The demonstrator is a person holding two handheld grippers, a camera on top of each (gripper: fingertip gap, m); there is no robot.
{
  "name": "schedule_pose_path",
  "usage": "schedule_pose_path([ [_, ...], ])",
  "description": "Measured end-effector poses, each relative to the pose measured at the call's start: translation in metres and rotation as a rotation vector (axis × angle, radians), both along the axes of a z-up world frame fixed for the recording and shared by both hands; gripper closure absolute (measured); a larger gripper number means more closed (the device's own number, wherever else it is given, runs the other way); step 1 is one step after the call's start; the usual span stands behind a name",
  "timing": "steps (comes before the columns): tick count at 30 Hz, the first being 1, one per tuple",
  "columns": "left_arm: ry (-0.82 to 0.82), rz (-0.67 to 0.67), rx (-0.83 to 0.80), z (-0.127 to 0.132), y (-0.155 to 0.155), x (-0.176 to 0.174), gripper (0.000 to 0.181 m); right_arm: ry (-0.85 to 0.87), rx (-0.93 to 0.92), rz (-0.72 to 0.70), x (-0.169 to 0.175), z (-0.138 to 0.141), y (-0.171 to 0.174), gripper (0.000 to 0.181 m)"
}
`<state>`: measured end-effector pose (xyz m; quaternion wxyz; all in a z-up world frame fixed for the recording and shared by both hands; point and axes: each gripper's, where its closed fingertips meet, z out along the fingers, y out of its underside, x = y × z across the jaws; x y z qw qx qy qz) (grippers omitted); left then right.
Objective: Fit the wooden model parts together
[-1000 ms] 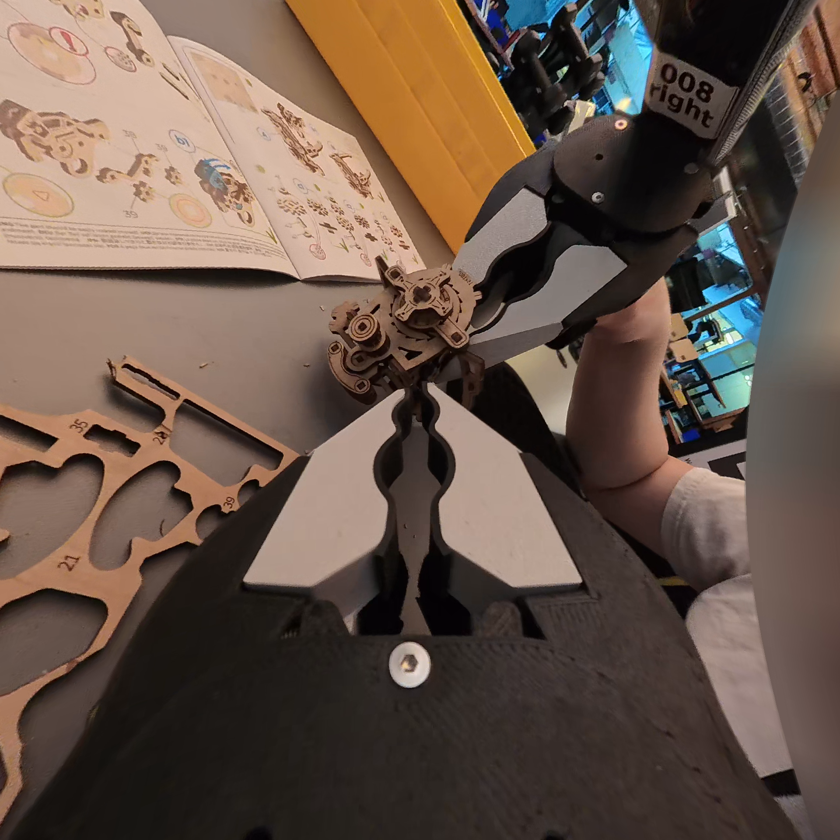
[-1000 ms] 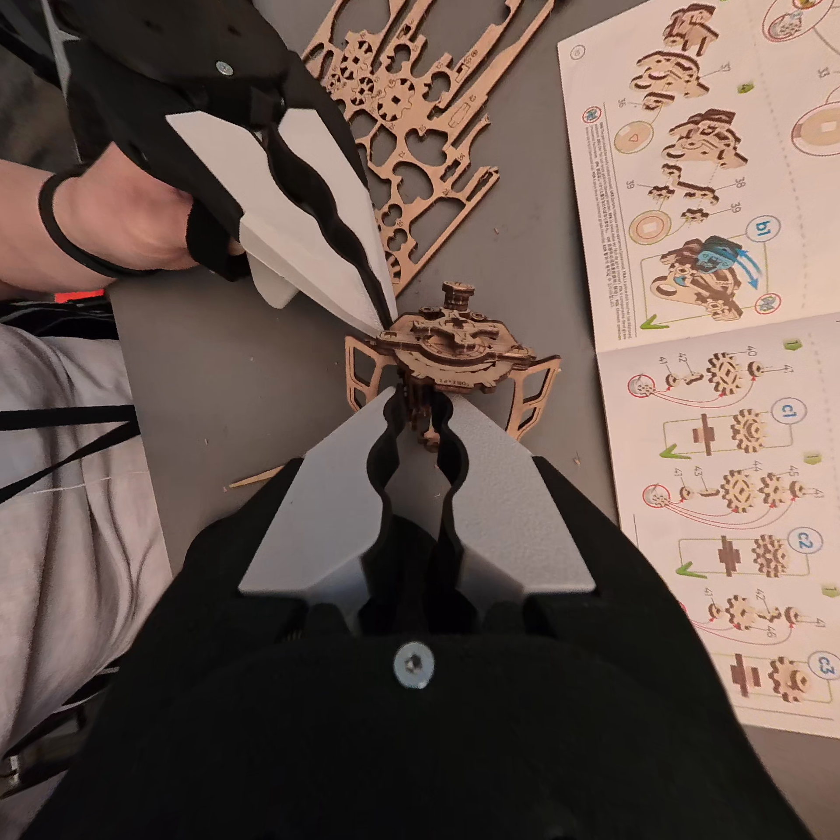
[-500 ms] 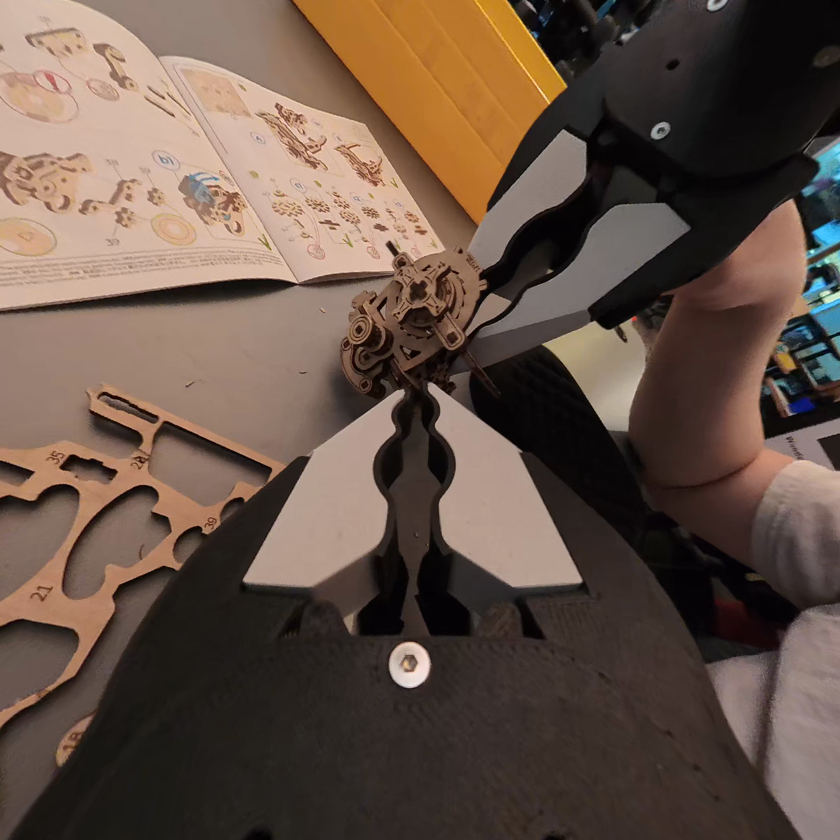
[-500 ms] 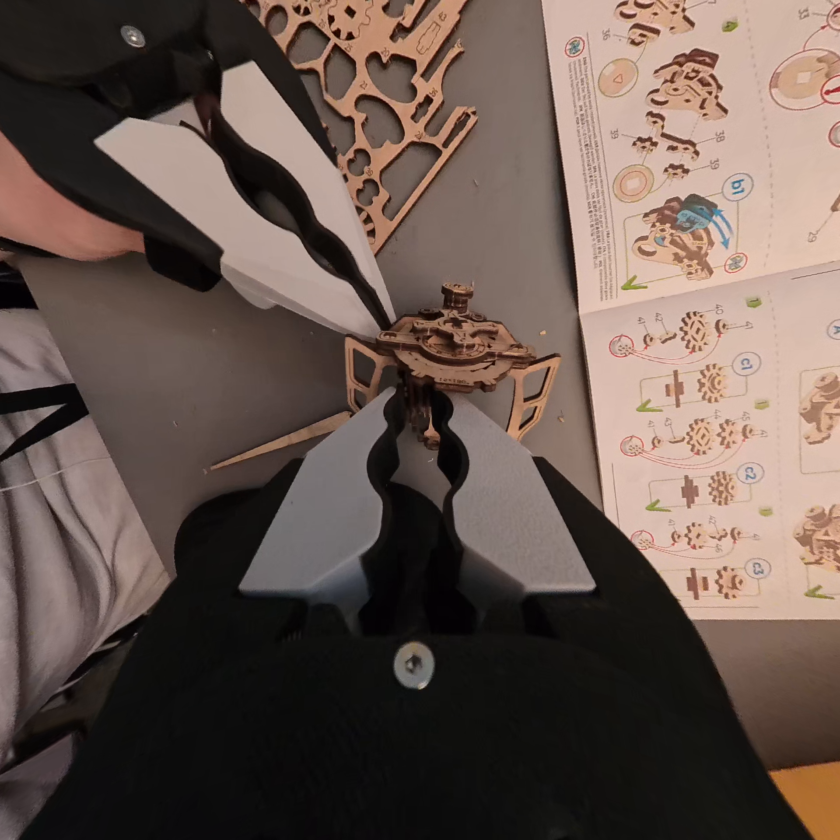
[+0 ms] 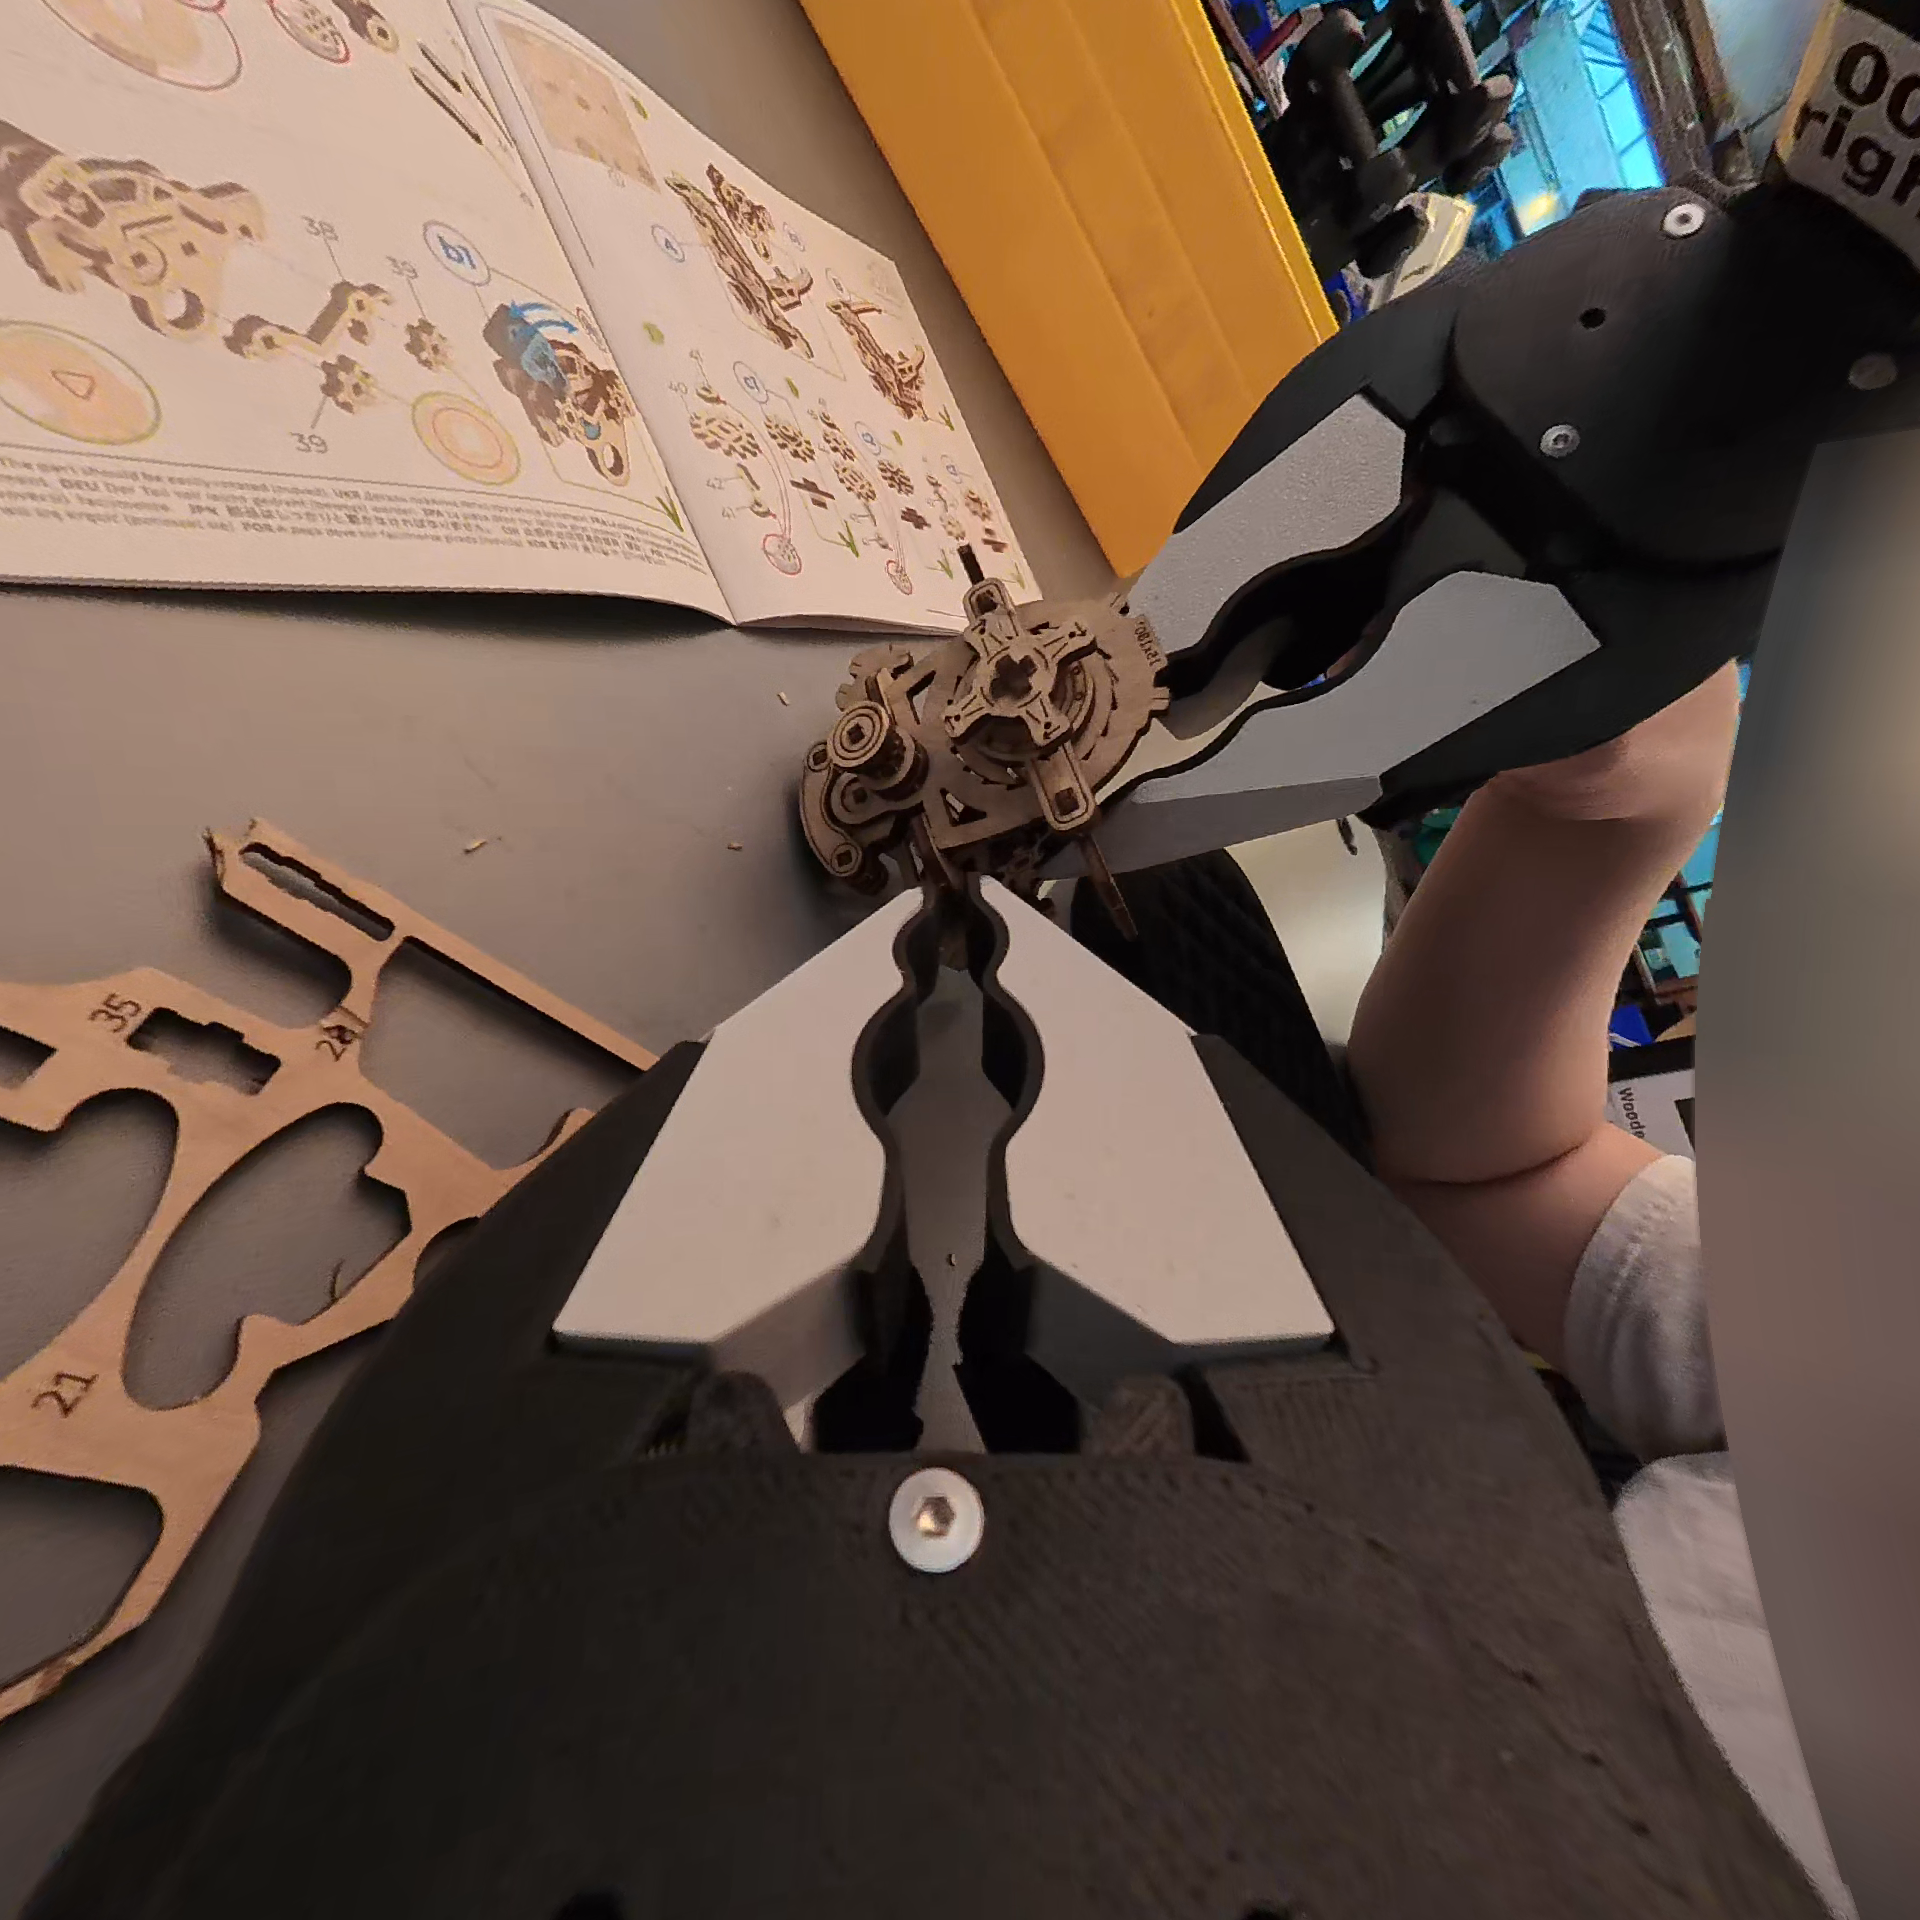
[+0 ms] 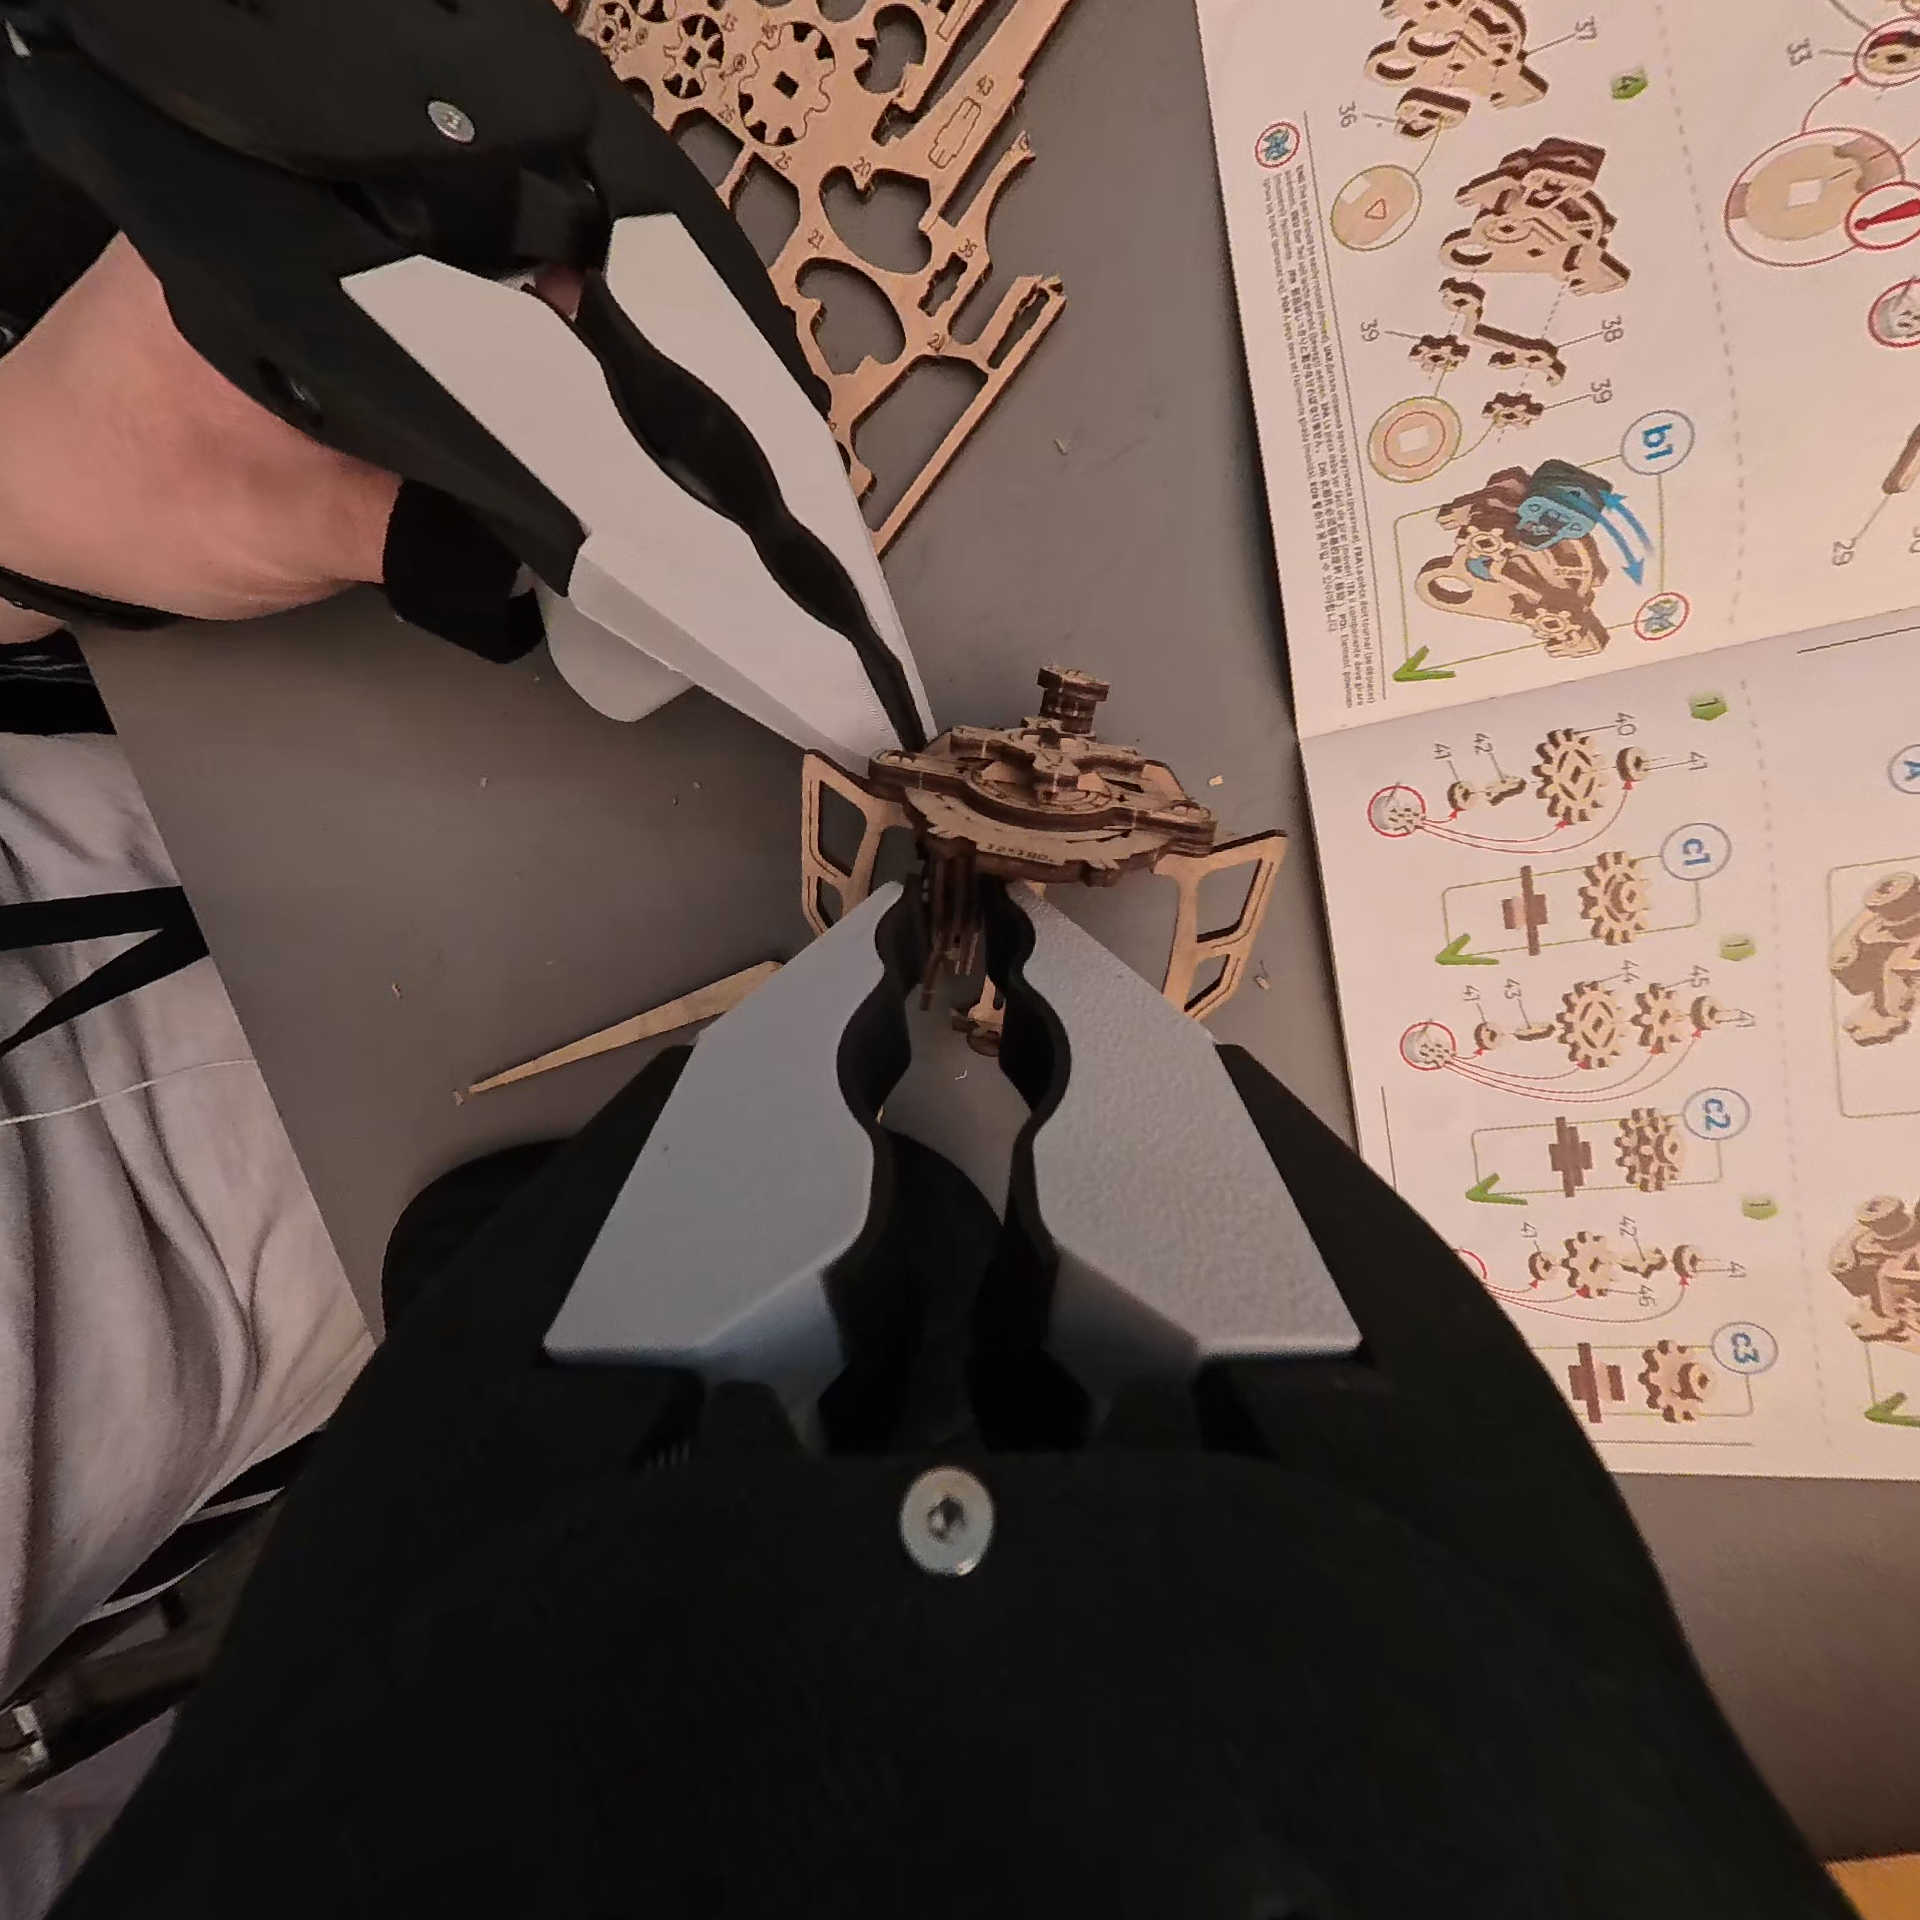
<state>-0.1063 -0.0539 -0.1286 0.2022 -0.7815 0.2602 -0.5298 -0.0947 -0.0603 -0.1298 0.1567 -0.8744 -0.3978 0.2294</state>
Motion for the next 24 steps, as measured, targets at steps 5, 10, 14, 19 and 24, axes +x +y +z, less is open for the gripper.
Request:
schedule_pose_path([
  [5,-0.002,0.005,-0.005,0.0003,0.0015,0.0008,0.179,0.003,0.0,0.0,0.0001,0.0,0.0004,0.17],
  [10,0.013,-0.017,0.0,-0.0012,0.0008,0.003,0.18,-0.017,-0.004,-0.006,0.0019,-0.0006,0.0003,0.17],
  [14,0.099,-0.025,0.137,-0.0015,-0.0015,0.0057,0.18,-0.073,0.005,-0.01,0.0053,-0.0003,-0.0012,0.17],
  [19,0.093,-0.018,0.127,0.0049,-0.0035,0.0036,0.181,-0.121,0.043,-0.017,0.0054,0.0029,-0.0016,0.171],
  [24,0.146,-0.008,0.183,0.0048,-0.0042,0.0017,0.181,-0.21,0.096,-0.007,0.0044,0.0035,-0.0015,0.171],
])
